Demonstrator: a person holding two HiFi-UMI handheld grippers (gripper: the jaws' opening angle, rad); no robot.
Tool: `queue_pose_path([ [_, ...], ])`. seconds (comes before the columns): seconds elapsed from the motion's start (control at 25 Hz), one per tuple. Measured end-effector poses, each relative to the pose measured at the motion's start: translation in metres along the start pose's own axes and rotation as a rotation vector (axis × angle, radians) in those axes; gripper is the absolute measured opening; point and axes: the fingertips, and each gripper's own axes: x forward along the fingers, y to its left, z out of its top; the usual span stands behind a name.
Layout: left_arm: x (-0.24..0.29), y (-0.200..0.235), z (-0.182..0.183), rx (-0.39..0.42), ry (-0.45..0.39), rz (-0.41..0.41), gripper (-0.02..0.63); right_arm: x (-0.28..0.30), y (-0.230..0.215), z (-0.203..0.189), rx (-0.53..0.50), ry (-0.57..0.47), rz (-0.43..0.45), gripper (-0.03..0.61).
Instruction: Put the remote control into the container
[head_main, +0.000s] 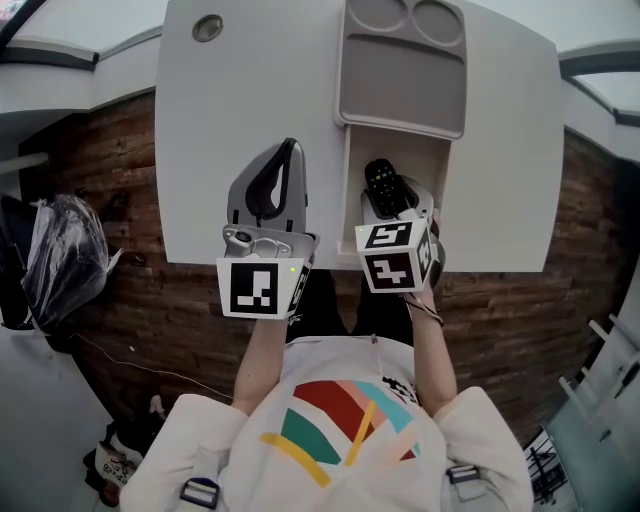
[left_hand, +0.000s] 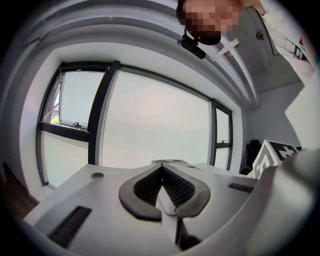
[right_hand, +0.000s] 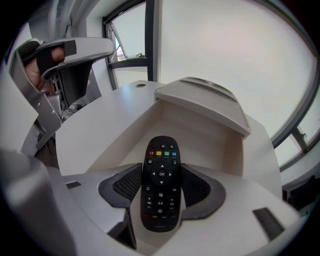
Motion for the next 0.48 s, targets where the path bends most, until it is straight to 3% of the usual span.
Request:
queue_pose_path([
  [0.48,0.007,0.0,0.002,0.001,-0.005,0.0,0.008,-0.001,0.001,0.02,-0.012,-0.118,-0.01,0.242],
])
